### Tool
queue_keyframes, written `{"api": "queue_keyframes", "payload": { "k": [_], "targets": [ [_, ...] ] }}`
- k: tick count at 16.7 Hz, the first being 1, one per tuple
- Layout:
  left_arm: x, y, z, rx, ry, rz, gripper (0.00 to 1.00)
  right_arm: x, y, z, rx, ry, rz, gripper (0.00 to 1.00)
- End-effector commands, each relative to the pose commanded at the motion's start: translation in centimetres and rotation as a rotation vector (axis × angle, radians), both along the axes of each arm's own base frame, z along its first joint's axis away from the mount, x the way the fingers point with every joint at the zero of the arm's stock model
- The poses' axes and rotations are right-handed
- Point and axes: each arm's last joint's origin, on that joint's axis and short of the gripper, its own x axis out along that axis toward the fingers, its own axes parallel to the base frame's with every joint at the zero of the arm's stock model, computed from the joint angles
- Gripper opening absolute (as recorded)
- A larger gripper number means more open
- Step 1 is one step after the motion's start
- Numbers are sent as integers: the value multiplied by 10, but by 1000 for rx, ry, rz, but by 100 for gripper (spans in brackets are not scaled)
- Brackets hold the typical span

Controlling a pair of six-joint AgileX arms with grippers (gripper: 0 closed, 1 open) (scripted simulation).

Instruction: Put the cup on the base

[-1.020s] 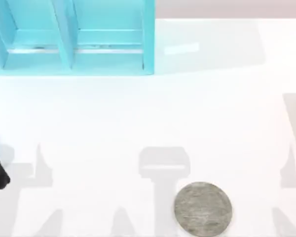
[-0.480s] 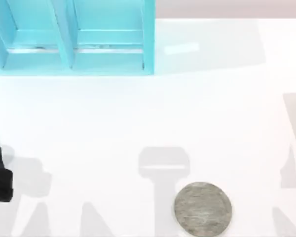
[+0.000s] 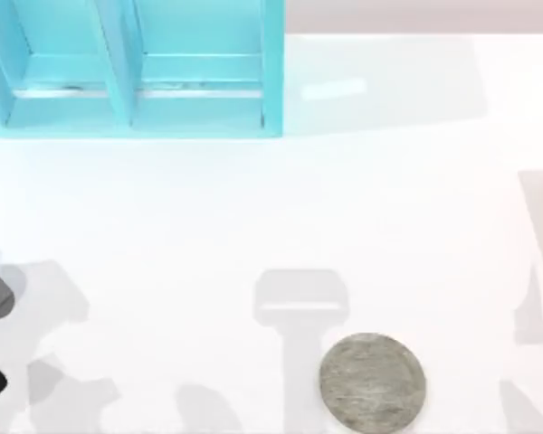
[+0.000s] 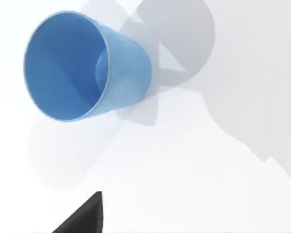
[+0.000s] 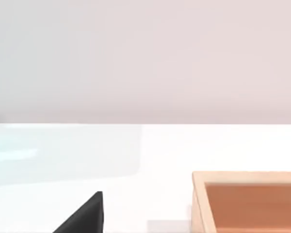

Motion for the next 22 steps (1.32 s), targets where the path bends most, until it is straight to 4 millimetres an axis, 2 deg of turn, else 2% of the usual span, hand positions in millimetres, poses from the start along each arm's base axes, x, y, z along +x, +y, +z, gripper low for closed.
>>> {"api": "queue_keyframes", "payload": {
  "k": [6,9,13,17,22],
  "targets": [
    [61,15,22,154,446,-373,100,0,0,0,0,0,0,100],
    [96,27,31,154,555,-536,100,0,0,0,0,0,0,100],
    [134,45,43,131,591,-690,100,0,0,0,0,0,0,100],
    [154,57,50,118,571,-757,100,0,0,0,0,0,0,100],
    [156,58,51,117,569,-762,100,0,0,0,0,0,0,100]
  ]
}}
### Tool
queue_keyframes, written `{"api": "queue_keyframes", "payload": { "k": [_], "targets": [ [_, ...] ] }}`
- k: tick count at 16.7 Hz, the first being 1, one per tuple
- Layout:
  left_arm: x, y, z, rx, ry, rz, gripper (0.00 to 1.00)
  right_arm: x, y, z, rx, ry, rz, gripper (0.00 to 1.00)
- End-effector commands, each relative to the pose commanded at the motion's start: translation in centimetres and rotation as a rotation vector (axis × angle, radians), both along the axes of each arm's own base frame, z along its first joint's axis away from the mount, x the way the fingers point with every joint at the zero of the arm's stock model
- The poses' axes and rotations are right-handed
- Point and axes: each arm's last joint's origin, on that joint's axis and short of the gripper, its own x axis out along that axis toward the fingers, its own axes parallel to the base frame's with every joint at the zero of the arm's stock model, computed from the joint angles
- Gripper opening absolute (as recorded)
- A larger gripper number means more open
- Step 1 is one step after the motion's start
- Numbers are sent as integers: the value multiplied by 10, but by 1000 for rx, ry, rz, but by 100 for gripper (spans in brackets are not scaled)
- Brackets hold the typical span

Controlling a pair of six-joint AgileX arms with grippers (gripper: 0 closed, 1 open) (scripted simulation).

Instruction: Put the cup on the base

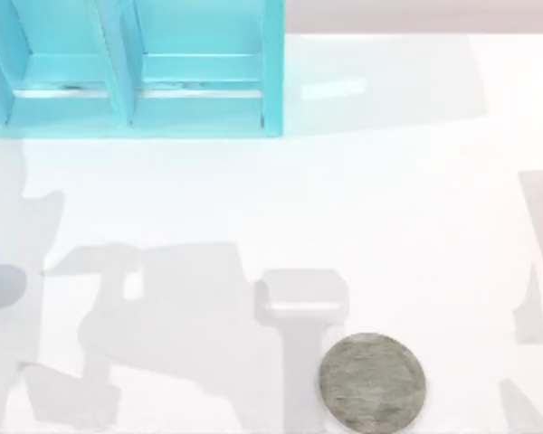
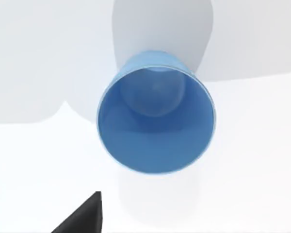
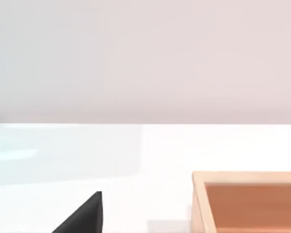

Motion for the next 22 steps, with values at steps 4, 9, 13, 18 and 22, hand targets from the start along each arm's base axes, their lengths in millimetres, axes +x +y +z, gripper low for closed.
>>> {"api": "queue_keyframes", "payload": {
  "k": [4,9,13,18,22],
  "targets": [
    [1,-1,-12,-1,4,0,100,0,0,0,0,0,0,100],
    [5,0,-69,2,-11,0,100,0,0,0,0,0,0,100],
    [0,0,-99,0,0,0,100,0,0,0,0,0,0,100],
    [0,0,-100,0,0,0,92,0,0,0,0,0,0,100],
    [0,0,-100,0,0,0,62,0,0,0,0,0,0,100]
  ]
}}
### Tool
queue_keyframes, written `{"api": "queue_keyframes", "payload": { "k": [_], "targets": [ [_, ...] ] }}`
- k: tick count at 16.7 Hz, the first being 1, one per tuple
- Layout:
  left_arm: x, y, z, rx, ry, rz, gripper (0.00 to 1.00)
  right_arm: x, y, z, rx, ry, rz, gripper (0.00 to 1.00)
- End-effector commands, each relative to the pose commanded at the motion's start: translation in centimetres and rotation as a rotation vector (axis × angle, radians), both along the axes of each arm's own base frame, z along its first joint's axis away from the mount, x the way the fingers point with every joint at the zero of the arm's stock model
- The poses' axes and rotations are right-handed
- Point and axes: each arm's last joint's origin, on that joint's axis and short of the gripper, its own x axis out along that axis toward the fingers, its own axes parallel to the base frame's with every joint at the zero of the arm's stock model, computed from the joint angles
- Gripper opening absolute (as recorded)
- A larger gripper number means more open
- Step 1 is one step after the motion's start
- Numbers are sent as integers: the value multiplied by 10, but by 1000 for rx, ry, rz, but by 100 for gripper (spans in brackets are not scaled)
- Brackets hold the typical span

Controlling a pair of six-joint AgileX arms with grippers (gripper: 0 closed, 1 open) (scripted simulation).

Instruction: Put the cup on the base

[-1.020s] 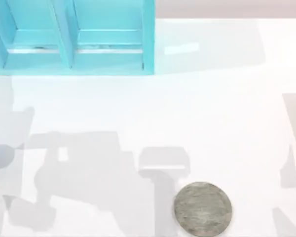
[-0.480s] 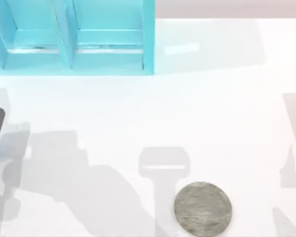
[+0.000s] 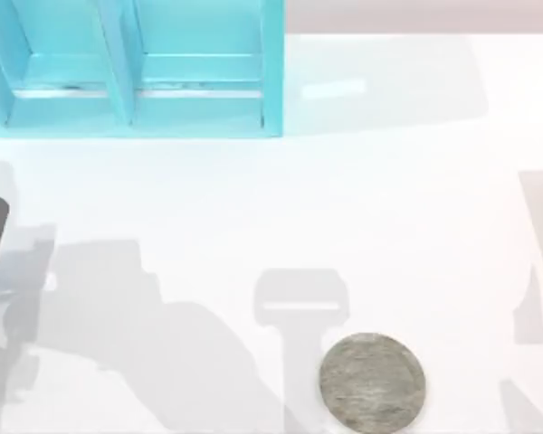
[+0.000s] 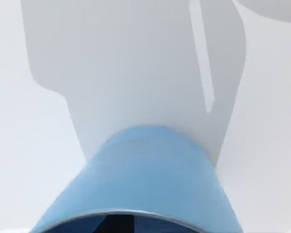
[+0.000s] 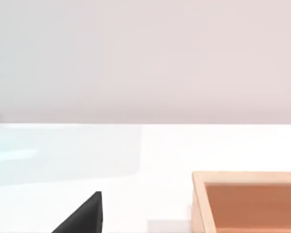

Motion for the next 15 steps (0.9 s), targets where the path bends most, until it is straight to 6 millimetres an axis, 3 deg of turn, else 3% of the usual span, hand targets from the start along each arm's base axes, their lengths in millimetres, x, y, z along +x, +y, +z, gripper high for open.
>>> {"api": "queue_keyframes", "payload": {
  "k": [8,15],
  "targets": [
    [0,0,0,0,0,0,2,0,0,0,0,0,0,100],
    [0,0,0,0,0,0,0,0,0,0,0,0,0,100]
  ]
}}
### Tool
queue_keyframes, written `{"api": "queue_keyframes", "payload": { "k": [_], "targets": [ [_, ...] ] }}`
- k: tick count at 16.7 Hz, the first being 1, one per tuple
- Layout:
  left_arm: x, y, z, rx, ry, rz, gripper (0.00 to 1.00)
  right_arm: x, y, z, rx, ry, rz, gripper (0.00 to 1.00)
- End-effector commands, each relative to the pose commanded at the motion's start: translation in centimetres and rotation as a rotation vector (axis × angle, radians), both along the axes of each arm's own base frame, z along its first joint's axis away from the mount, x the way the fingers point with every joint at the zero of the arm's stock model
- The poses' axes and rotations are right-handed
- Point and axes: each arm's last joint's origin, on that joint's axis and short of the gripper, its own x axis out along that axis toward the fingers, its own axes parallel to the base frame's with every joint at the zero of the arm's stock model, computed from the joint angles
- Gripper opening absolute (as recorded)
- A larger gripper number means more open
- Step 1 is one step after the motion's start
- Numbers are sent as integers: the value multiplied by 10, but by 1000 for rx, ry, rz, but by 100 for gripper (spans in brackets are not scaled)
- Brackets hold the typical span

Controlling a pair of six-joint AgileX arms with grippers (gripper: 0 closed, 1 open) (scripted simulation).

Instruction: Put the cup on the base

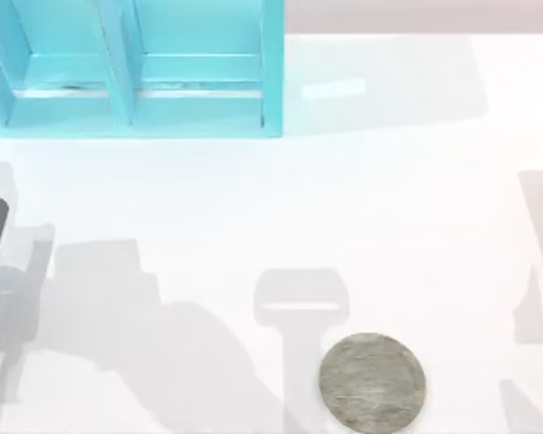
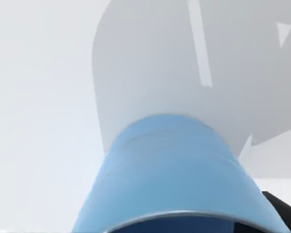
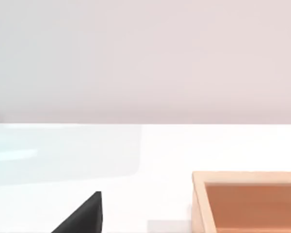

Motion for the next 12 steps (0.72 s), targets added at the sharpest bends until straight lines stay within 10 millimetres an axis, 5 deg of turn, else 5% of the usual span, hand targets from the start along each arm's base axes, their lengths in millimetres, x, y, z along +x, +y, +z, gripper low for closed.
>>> {"api": "queue_keyframes", "payload": {
  "k": [6,12],
  "targets": [
    [6,-6,1,-1,4,23,0,0,0,0,0,0,0,100],
    [39,-55,6,-2,31,193,0,0,0,0,0,0,0,100]
  ]
}}
